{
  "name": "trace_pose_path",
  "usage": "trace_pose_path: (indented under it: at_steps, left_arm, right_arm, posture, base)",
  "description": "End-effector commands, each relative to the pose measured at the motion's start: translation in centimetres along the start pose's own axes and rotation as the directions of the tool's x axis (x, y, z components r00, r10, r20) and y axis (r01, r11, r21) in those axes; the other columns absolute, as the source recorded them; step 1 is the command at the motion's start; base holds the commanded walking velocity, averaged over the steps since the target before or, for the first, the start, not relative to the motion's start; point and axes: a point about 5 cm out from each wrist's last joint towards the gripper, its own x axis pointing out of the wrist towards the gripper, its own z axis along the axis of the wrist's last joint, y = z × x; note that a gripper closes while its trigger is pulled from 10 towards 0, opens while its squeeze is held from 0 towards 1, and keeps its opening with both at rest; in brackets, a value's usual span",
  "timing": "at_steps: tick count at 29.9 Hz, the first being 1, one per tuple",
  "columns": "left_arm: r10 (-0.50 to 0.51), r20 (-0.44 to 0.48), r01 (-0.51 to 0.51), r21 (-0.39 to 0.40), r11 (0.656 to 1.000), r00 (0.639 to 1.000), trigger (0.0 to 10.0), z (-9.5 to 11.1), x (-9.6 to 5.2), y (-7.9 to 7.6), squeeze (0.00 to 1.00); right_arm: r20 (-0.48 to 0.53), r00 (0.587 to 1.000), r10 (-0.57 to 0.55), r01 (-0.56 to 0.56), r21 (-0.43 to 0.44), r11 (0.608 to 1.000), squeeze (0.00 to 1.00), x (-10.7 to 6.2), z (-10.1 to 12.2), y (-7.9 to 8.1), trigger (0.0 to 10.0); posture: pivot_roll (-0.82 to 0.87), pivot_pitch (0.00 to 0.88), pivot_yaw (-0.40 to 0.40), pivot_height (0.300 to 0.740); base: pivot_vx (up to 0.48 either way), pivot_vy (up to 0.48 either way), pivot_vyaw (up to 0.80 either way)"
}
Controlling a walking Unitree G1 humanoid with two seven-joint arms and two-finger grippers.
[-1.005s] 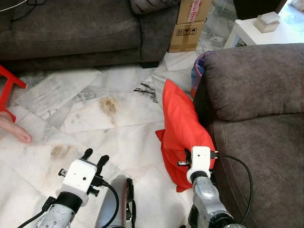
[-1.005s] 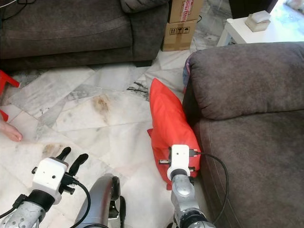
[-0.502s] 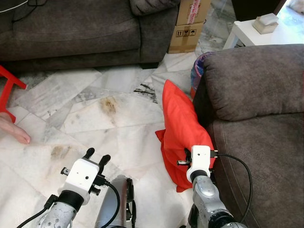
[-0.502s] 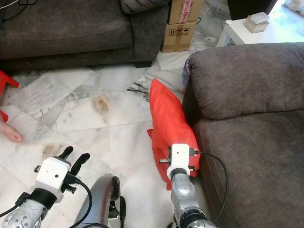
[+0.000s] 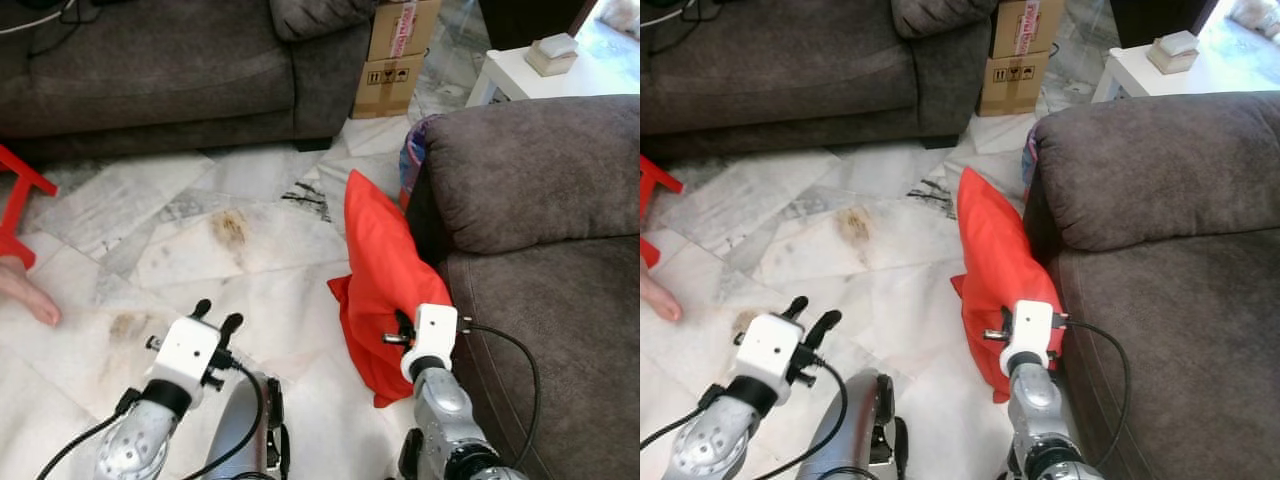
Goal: Move the pillow to the sofa from floor
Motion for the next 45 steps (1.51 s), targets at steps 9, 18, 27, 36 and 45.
trace_pose_path:
  at_steps: [9,18,27,36,45]
  left_arm:
    - [-0.007,-0.008,0.007,-0.057,0.998,1.0,10.0,-0.9,1.2,0.4,0.0]
    - [-0.049,0.023,0.051,-0.073,0.996,0.999,10.0,-1.0,2.5,-0.4,0.0]
    - [-0.032,0.032,0.035,-0.083,0.996,0.999,10.0,-1.2,2.3,-0.5,0.0]
    - [-0.034,0.042,0.038,-0.093,0.995,0.999,10.0,-1.3,2.3,-1.0,0.0]
    - [-0.037,0.057,0.043,-0.098,0.994,0.998,10.0,-1.1,2.5,-1.2,0.0]
  right_arm:
    - [0.047,0.999,-0.02,0.017,0.064,0.998,0.0,-1.1,-0.5,-2.1,10.0]
    - [0.128,0.992,-0.002,-0.008,0.077,0.997,0.0,-1.9,-0.1,-3.0,10.0]
    - [0.15,0.988,0.029,-0.039,0.067,0.997,0.0,-2.0,0.7,-3.4,10.0]
    - [0.167,0.986,0.029,-0.041,0.071,0.997,0.0,-2.1,1.0,-3.7,10.0]
    - [0.145,0.989,0.004,-0.012,0.059,0.998,0.0,-2.3,0.8,-4.3,10.0]
  posture:
    - [0.18,0.125,0.054,0.608]
    - [0.16,0.085,0.061,0.658]
    - [0.16,0.067,0.032,0.708]
    - [0.15,0.057,0.026,0.74]
    - [0.14,0.045,0.022,0.74]
  base:
    - [0.0,0.0,0.0]
    - [0.0,0.0,0.0]
    - [0.0,0.0,0.0]
    - [0.0,0.0,0.0]
    - [0.0,0.0,0.0]
